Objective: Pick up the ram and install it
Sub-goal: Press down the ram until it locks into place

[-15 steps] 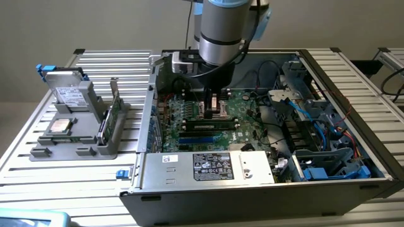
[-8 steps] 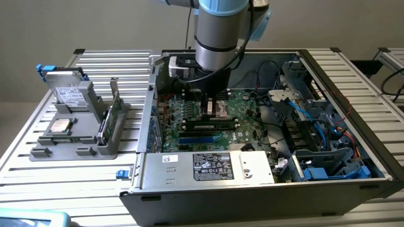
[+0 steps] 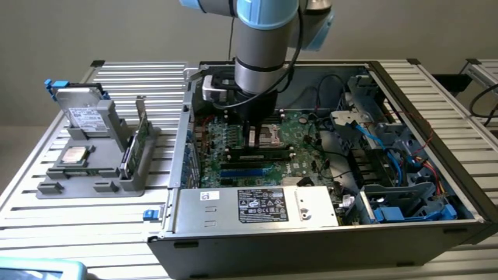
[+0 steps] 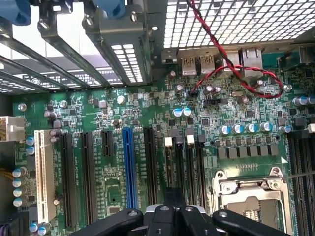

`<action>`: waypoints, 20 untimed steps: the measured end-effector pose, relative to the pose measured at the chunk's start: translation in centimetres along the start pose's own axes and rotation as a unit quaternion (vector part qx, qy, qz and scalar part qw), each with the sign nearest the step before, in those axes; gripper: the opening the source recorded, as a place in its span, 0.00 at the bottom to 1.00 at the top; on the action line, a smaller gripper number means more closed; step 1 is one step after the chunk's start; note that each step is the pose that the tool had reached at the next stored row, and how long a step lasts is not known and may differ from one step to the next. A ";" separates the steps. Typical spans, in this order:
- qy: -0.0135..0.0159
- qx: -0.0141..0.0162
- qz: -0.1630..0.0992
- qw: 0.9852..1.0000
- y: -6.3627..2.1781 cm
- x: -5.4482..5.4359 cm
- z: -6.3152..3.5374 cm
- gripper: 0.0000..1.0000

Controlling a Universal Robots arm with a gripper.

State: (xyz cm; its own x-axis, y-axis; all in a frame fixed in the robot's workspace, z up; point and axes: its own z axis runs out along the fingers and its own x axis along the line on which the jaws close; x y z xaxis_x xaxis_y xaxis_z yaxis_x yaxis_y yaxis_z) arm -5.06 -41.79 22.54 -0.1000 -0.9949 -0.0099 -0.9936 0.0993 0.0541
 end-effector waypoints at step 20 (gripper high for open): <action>-0.004 0.001 0.031 1.000 -0.59 -0.2 -6.07 0.11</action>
State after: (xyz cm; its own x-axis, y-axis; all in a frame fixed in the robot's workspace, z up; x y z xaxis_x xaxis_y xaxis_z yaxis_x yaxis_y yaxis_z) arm -4.13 -41.75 28.57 -0.1616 -0.9868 -0.0140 -0.9855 0.1607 0.0537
